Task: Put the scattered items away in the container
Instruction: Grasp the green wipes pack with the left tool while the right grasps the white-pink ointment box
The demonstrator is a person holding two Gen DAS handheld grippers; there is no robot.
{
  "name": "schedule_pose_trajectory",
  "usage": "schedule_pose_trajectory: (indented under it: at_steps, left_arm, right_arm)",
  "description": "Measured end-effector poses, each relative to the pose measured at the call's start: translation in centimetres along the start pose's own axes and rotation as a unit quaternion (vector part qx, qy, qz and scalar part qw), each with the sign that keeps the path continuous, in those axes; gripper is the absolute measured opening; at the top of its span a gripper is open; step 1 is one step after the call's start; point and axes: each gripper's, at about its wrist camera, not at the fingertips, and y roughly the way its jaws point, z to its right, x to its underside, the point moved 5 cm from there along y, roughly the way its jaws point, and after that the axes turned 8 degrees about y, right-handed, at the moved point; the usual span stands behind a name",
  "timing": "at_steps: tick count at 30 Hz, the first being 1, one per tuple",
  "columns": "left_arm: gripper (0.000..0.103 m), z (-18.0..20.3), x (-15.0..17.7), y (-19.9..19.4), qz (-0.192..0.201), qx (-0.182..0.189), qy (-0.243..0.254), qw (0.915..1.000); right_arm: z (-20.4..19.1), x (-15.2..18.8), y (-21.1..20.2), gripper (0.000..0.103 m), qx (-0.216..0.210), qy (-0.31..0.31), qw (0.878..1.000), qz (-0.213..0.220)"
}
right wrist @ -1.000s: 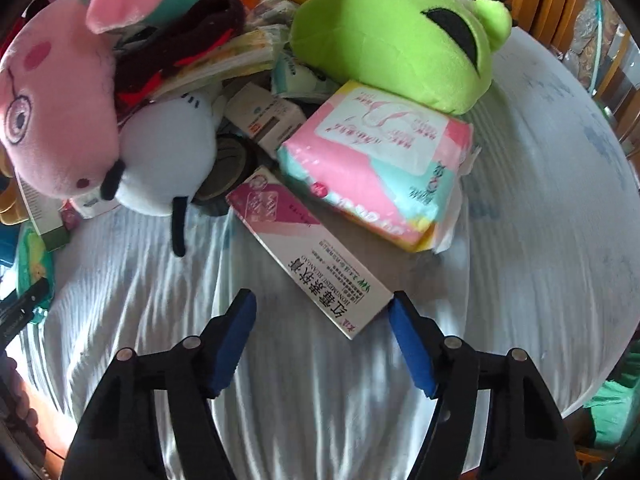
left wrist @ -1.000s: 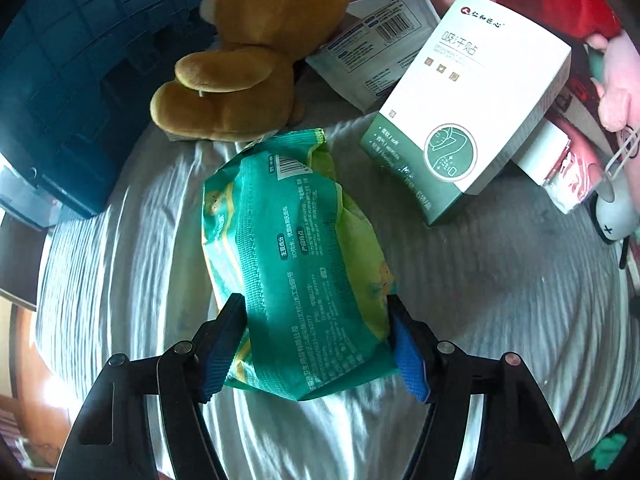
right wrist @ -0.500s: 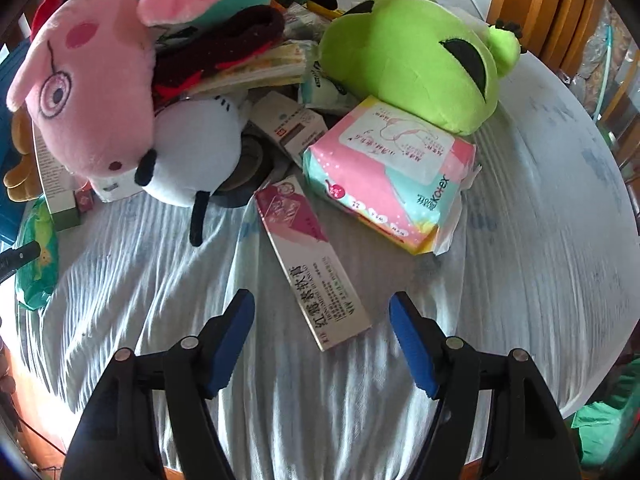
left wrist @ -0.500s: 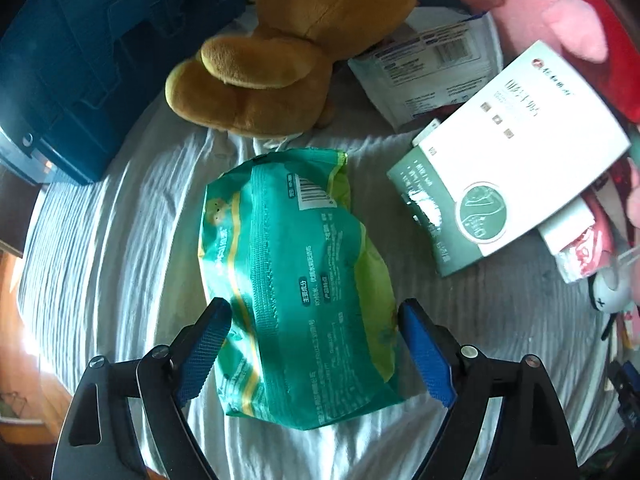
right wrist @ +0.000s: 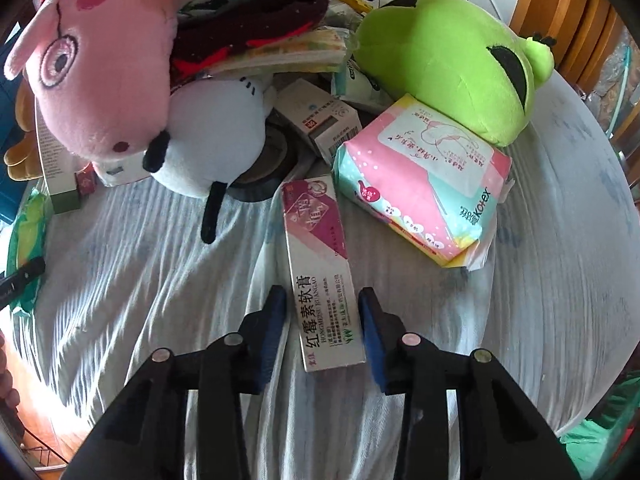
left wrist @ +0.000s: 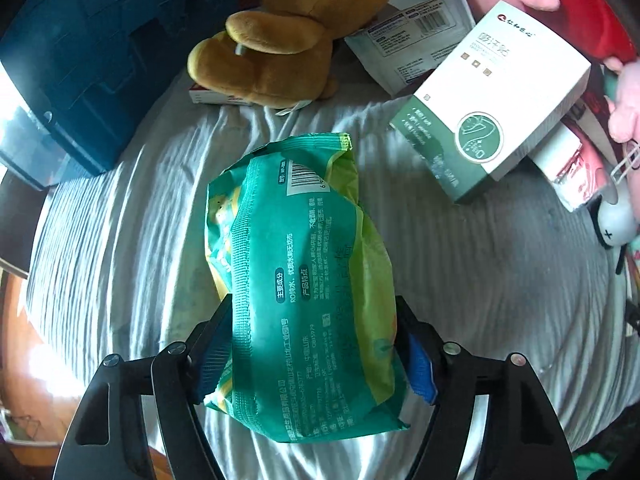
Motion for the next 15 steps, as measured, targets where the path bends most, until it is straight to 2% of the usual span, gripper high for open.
schedule_pose_trajectory:
  at_steps: [2,4,7,11,12,13,15]
  left_arm:
    - [0.084,-0.9,-0.1,0.3,-0.005,-0.002,-0.013,0.9999]
    - [0.087,-1.5,-0.5,0.6,-0.009,0.003,-0.029,0.9995]
    - [0.090,-1.4,-1.1,1.1,-0.004,-0.015,-0.031,0.9994]
    - [0.070,-0.6,-1.5,0.4,0.011,-0.020,-0.020,0.9995]
    - [0.069,-0.2,-1.4,0.0,0.014,-0.016,-0.017,0.9996]
    - [0.068,0.1,-1.4,-0.4,0.018,-0.011,-0.014,0.9997]
    - [0.067,0.7,-1.4,-1.4,0.029,-0.011,-0.004,0.9995]
  right_arm:
    - [-0.1,0.1,0.0,0.037,-0.003,-0.002,1.000,0.002]
    - [-0.2,-0.3,0.1,0.037,-0.004,-0.001,1.000,0.007]
    - [-0.3,-0.8,0.4,0.038,-0.003,0.000,1.000,0.015]
    - [-0.7,-1.1,0.7,0.037,0.014,-0.016,1.000,0.017]
    - [-0.9,-1.1,0.7,0.036,0.019,-0.018,1.000,0.016]
    - [-0.9,-1.0,0.7,0.029,0.020,-0.017,1.000,0.016]
    - [-1.0,-0.7,0.5,0.029,0.022,-0.015,0.999,0.018]
